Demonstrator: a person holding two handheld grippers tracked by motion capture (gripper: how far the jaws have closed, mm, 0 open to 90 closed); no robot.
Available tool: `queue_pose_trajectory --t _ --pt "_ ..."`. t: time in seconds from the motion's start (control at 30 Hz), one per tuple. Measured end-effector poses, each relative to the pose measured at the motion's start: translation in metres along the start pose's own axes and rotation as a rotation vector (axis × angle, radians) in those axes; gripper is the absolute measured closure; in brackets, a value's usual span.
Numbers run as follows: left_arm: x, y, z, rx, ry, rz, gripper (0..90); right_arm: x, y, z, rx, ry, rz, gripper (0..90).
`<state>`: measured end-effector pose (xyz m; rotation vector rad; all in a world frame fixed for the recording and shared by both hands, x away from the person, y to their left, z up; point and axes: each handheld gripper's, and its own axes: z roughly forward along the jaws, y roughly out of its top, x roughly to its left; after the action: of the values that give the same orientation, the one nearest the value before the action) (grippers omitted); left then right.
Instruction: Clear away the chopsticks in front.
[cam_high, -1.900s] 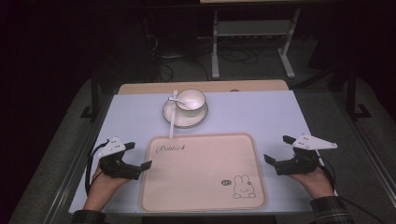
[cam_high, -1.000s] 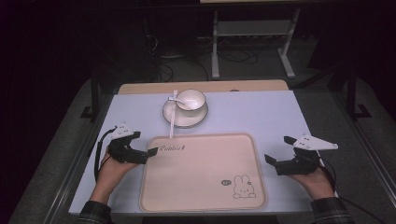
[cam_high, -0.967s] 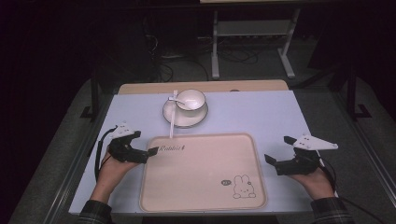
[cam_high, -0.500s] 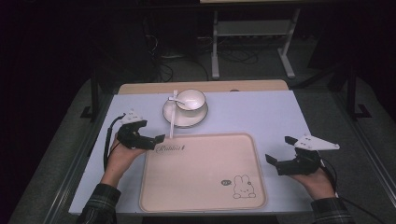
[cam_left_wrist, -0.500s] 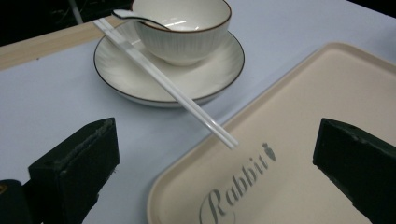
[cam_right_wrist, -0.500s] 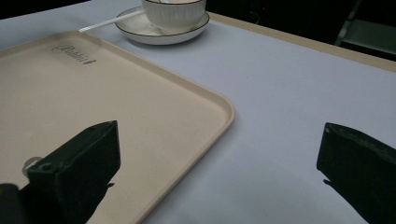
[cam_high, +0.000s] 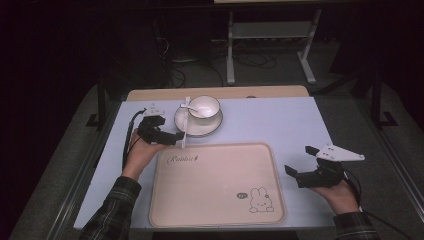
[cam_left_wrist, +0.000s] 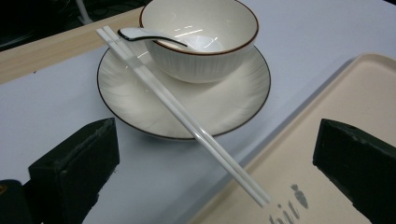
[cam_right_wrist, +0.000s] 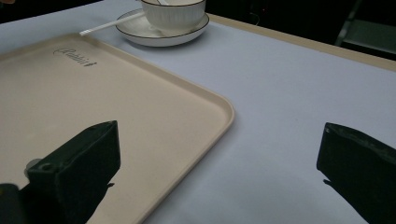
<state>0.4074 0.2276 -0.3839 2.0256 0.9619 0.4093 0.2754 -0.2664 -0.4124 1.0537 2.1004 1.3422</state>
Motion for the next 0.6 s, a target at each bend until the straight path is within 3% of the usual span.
queue_pose_trajectory --t 0.1,0.2,0.33,0.37,0.6 --pt "0.004 0.007 0.013 0.029 0.006 0.01 7.1 -0.001 0.0 -0.001 -0.003 -0.002 0.006 0.0" --pt "0.005 0.01 0.02 0.041 0.017 0.003 7.8 -0.001 0.0 -0.001 -0.008 -0.004 0.007 0.0" --pt "0.01 0.018 0.034 0.044 0.019 -0.022 9.1 -0.003 0.0 -0.003 -0.012 -0.008 0.013 0.0" --pt "0.011 0.02 0.037 0.05 0.026 -0.025 14.2 -0.003 0.0 -0.003 -0.012 -0.008 0.013 0.0" --pt "0.017 0.022 0.056 0.085 0.041 -0.041 22.6 -0.003 -0.001 -0.004 -0.018 -0.008 0.016 0.0"
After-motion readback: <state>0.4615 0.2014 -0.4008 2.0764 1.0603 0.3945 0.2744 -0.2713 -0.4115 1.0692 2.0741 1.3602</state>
